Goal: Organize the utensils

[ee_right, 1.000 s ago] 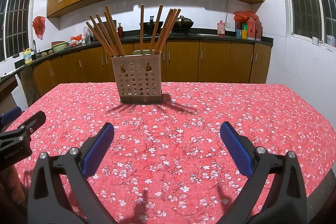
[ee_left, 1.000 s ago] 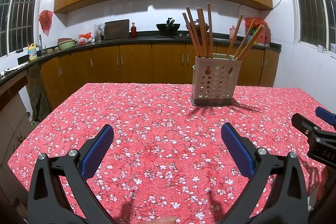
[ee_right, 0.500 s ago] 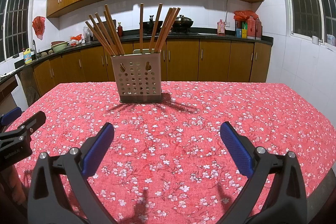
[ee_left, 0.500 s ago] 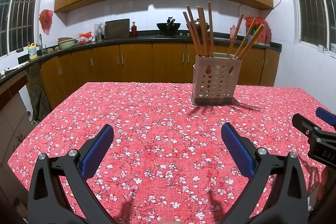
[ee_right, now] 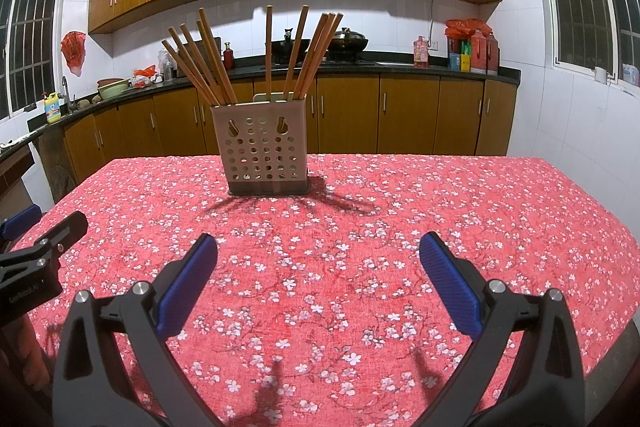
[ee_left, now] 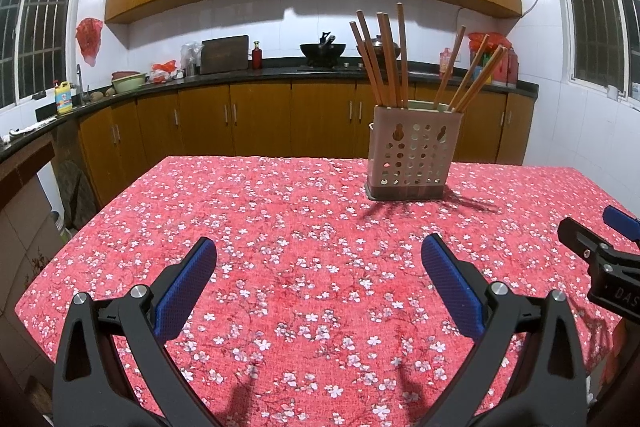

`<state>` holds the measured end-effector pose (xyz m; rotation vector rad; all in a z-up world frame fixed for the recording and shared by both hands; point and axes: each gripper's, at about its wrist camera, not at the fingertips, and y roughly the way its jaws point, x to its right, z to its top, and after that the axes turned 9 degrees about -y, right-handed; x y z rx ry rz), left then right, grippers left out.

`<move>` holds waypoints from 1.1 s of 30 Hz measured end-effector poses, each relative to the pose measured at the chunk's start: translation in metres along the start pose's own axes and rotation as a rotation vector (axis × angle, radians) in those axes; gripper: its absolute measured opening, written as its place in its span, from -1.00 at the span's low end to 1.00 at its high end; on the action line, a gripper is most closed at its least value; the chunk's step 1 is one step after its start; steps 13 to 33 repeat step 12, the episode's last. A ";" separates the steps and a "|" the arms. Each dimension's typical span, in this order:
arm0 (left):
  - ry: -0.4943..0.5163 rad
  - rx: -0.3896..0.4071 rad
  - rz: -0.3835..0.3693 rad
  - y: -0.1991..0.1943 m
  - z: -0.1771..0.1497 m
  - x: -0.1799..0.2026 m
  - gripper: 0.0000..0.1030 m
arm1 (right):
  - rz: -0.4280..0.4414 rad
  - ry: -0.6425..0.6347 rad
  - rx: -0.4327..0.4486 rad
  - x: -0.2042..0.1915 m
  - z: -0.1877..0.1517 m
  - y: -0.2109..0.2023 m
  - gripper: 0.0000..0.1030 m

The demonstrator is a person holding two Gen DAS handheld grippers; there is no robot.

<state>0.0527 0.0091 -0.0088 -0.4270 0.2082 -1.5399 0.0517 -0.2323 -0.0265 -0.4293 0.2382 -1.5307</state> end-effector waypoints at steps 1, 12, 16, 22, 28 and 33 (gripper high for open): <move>0.000 0.000 0.000 -0.001 -0.001 0.000 0.97 | 0.000 0.000 0.000 0.000 0.000 0.000 0.91; -0.007 -0.017 -0.003 0.001 0.003 -0.001 0.97 | 0.001 0.001 0.000 0.001 0.000 0.000 0.91; -0.007 -0.017 -0.003 0.001 0.003 -0.001 0.97 | 0.001 0.001 0.000 0.001 0.000 0.000 0.91; -0.007 -0.017 -0.003 0.001 0.003 -0.001 0.97 | 0.001 0.001 0.000 0.001 0.000 0.000 0.91; -0.007 -0.017 -0.003 0.001 0.003 -0.001 0.97 | 0.001 0.001 0.000 0.001 0.000 0.000 0.91; -0.007 -0.017 -0.003 0.001 0.003 -0.001 0.97 | 0.001 0.001 0.000 0.001 0.000 0.000 0.91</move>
